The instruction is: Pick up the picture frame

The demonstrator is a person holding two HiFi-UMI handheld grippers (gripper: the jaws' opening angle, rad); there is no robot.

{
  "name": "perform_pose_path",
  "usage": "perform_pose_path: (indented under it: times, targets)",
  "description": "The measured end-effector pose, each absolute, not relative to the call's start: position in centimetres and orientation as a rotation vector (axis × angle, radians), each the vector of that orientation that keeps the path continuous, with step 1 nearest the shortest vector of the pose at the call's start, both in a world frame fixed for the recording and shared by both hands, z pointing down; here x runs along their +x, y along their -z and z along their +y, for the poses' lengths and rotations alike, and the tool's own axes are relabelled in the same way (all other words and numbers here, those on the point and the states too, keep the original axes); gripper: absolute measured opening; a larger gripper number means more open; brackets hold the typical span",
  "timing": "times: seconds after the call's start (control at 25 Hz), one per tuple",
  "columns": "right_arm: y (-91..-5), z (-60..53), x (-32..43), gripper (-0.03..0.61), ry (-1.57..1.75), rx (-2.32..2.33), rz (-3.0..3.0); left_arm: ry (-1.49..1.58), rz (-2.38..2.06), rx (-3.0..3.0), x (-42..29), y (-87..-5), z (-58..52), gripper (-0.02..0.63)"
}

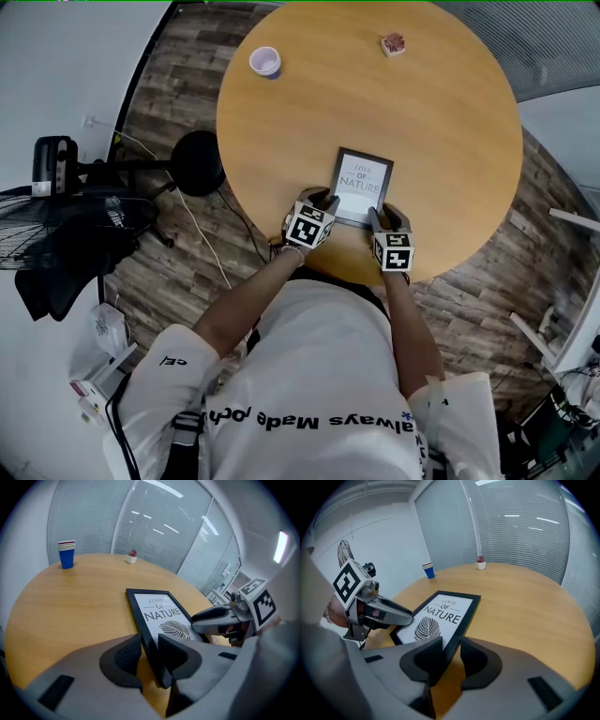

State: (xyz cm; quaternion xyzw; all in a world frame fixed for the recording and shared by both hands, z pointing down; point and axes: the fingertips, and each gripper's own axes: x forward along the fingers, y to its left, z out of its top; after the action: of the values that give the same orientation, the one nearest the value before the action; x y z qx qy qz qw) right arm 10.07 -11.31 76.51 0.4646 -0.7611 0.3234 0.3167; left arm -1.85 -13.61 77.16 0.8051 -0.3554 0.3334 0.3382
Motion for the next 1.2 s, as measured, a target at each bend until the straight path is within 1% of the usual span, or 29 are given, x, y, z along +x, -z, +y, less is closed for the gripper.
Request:
perform_pose_path:
  times: [0.4,0.76,1.2]
  targets:
    - [-76.7,-11.0,10.3,0.12,-0.86,1.255,-1.988,-0.854,-0.928,2.07,-1.9,-77.0,-13.4,0.114]
    - [-75.0,-11.4,10.6,0.114,-0.846,1.285,-2.0,-0.833,-0.937,2.074,-1.6,-75.9,-13.4,0.112]
    - [-72.3,-11.9,11.5,0.114,-0.828,1.359,-2.03,-0.782,-0.975,2.119,-0.9,-72.2,-14.7,0.104]
